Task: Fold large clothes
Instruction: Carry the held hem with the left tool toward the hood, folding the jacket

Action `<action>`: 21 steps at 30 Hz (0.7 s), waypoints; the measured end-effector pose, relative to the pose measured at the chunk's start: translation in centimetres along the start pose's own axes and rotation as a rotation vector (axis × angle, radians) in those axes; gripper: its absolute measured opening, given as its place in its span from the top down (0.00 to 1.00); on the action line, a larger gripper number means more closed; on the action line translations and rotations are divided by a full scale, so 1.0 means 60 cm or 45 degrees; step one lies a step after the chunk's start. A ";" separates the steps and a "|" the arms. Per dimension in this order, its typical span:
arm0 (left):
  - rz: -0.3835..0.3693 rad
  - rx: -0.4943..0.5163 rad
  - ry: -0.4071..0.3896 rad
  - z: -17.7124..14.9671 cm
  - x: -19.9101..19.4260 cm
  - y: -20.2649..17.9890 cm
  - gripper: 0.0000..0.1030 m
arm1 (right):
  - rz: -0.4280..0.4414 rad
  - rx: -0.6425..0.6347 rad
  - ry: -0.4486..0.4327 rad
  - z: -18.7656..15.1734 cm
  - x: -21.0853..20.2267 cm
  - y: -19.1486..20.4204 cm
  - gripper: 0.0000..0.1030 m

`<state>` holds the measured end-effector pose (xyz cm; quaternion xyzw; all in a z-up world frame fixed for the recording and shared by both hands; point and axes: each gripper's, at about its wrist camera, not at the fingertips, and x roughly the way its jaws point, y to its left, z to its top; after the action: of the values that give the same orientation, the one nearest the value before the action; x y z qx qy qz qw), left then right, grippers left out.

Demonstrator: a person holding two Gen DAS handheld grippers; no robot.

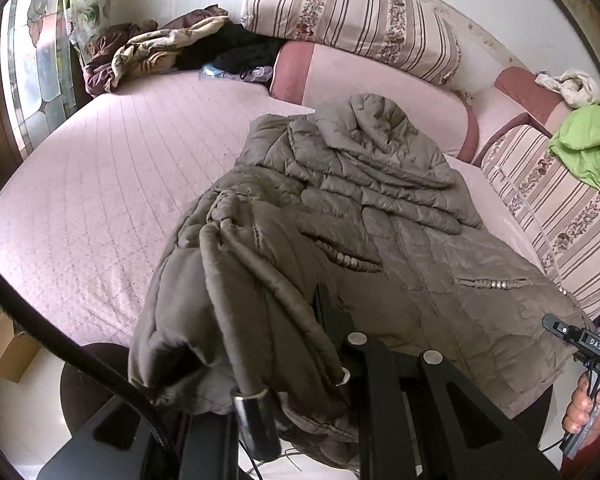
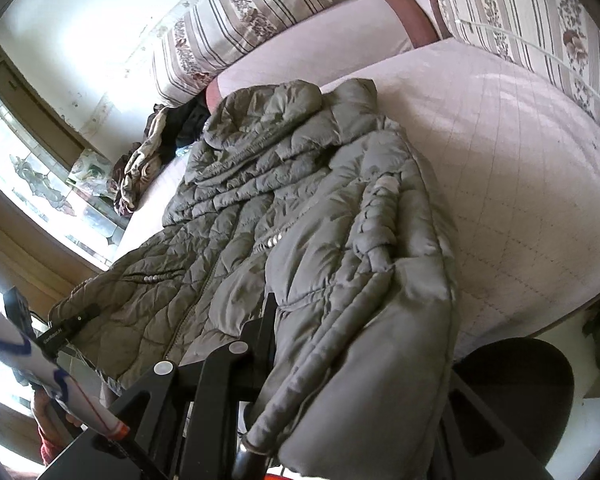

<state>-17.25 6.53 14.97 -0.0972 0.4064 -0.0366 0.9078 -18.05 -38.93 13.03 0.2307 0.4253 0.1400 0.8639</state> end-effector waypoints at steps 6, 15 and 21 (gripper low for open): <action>-0.005 0.018 -0.032 0.025 -0.003 -0.007 0.86 | 0.004 -0.046 -0.039 0.033 -0.002 0.016 0.82; 0.001 0.063 -0.146 0.069 -0.017 -0.033 0.85 | -0.011 -0.133 -0.129 0.081 -0.010 0.062 0.82; 0.022 0.089 -0.195 0.091 -0.016 -0.048 0.85 | -0.018 -0.142 -0.156 0.106 -0.010 0.077 0.82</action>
<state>-13.78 4.64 19.84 -0.0644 0.3351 -0.0353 0.9393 -13.57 -37.04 19.19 0.1872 0.3650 0.1429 0.9007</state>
